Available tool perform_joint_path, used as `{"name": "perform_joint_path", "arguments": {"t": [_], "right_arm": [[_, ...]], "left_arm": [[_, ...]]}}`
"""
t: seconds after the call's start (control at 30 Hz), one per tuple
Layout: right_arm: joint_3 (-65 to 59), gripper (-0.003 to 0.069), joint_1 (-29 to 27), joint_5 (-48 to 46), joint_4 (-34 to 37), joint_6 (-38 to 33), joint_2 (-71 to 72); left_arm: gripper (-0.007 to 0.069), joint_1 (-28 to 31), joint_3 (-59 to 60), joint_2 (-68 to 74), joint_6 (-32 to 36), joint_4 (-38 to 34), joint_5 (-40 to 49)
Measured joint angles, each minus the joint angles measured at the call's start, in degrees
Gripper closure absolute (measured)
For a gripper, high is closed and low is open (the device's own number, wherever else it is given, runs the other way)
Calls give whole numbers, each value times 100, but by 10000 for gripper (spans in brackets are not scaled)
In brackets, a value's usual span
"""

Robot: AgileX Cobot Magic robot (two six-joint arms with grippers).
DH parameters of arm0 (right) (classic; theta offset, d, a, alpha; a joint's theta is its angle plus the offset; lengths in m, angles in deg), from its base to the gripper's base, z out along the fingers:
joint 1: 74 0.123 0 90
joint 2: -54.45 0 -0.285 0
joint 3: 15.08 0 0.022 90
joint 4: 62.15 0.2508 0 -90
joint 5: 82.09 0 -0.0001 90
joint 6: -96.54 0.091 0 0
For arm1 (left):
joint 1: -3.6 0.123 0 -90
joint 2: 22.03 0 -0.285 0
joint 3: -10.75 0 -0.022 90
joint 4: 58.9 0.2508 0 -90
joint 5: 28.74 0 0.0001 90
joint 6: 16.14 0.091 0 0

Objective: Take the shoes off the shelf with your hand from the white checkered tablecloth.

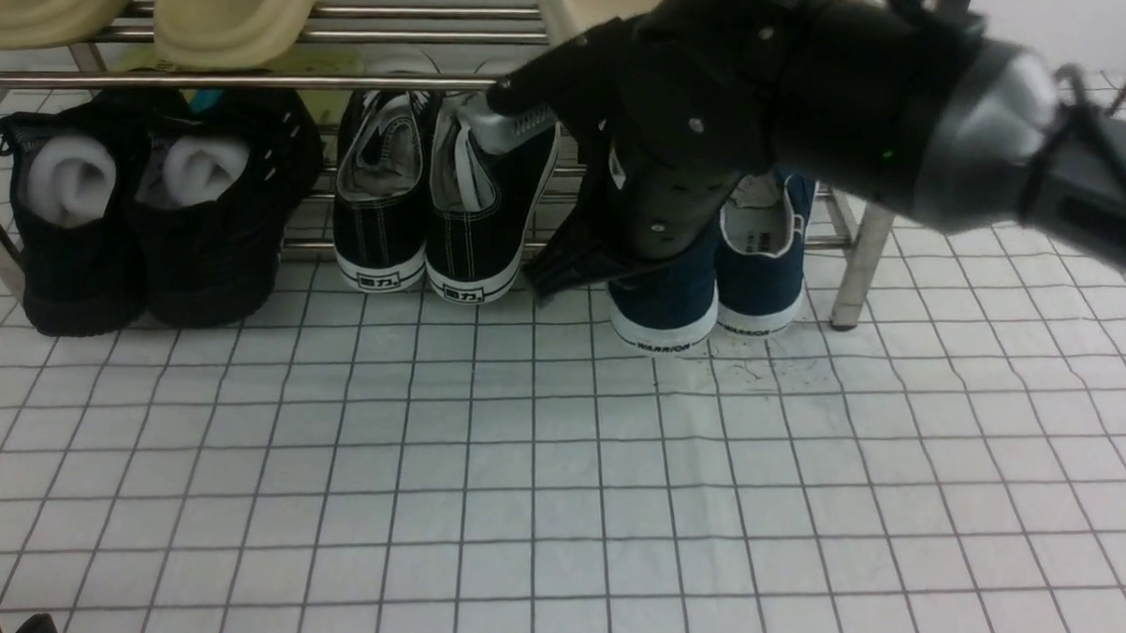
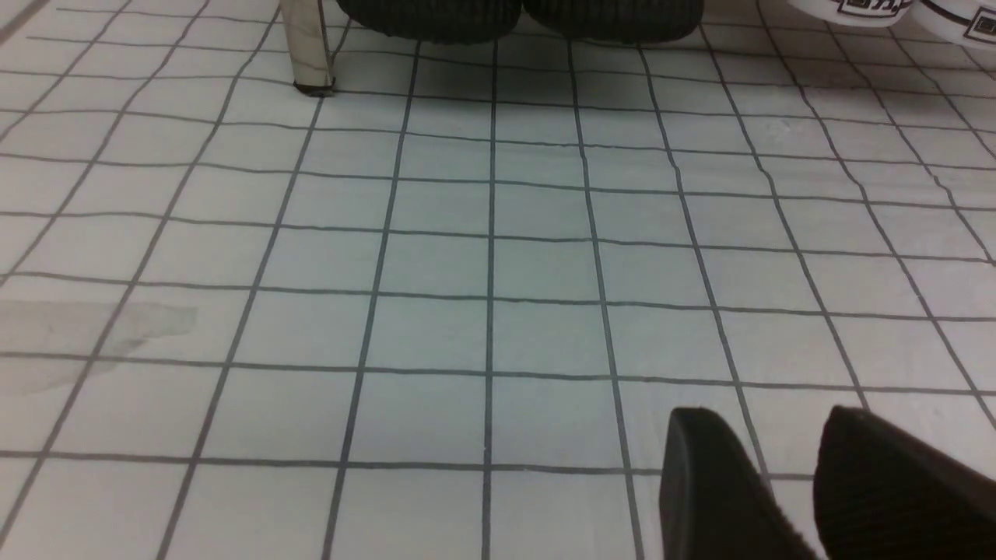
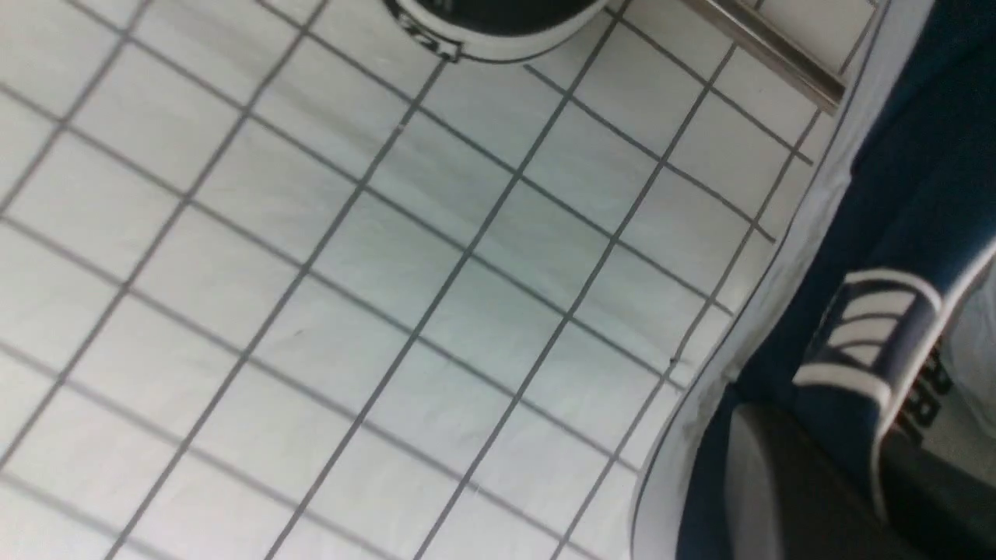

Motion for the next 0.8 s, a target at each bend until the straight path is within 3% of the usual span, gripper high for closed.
{"name": "perform_joint_path", "arguments": {"t": [0.23,0.5,0.8], "right_arm": [[-38,617,544,-1013,598,30,665],[-798,617,1216,-922,1009,240,803],[-2021,617,1220,-79,661,803,773]], "left_arm": [[384,0,0,0,0,0,0],[384,0,0,0,0,0,0],[384,0,0,0,0,0,0]]}}
